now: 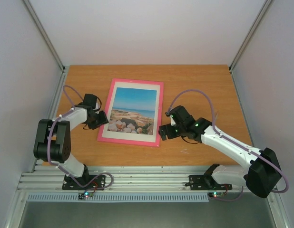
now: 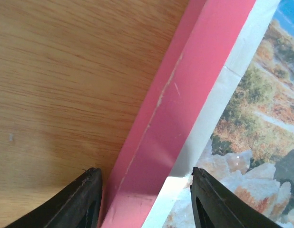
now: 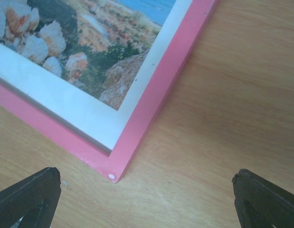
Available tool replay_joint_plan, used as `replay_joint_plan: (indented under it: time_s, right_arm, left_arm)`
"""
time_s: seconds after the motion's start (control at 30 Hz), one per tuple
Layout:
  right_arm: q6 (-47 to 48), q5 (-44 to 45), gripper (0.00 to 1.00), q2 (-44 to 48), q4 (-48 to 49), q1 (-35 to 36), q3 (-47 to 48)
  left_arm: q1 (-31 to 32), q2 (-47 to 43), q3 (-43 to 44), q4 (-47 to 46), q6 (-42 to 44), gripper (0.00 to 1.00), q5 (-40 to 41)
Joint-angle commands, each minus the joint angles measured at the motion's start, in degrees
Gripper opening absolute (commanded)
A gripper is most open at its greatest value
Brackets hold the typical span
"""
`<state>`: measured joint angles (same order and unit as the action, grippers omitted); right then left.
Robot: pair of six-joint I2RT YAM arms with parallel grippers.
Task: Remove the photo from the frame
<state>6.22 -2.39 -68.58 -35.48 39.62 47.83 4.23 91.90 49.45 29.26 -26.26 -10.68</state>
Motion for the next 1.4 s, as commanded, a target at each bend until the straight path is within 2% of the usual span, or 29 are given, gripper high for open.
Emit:
replay_joint_plan:
  time_s: [0.0,0.17,0.47,0.8,0.97,1.37]
  right_arm:
    - [-0.32,1.02,0.99,-0.64,0.77,2.97,1.03]
    - [0.71,1.91,0.98,-1.50,0.94,6.08,1.50]
    - [4.63,4.90,0.99,-3.26,0.99,11.95,3.04]
    - [13.53,10.66,0.99,-7.27,2.43,20.64,4.24]
    - [18.82,14.29,0.99,-10.22,7.33,25.67,3.36]
    - [32.12,28.73,0.97,-19.24,24.42,38.58,-1.15]
  left_arm:
    - [0.18,-0.85,-1.75,-3.61,-0.12,0.50,-4.98]
    - [2.69,-2.94,-2.97,-4.44,-1.36,0.47,-6.82]
    - [9.00,-3.86,-5.10,-5.62,-2.32,0.44,-5.18]
    - [15.89,-3.74,-3.43,-3.33,-1.43,0.38,0.16]
    - [16.59,-3.84,-2.89,-1.48,0.01,0.29,2.78]
    - [18.67,-3.76,-1.03,-0.48,0.52,0.06,3.50]
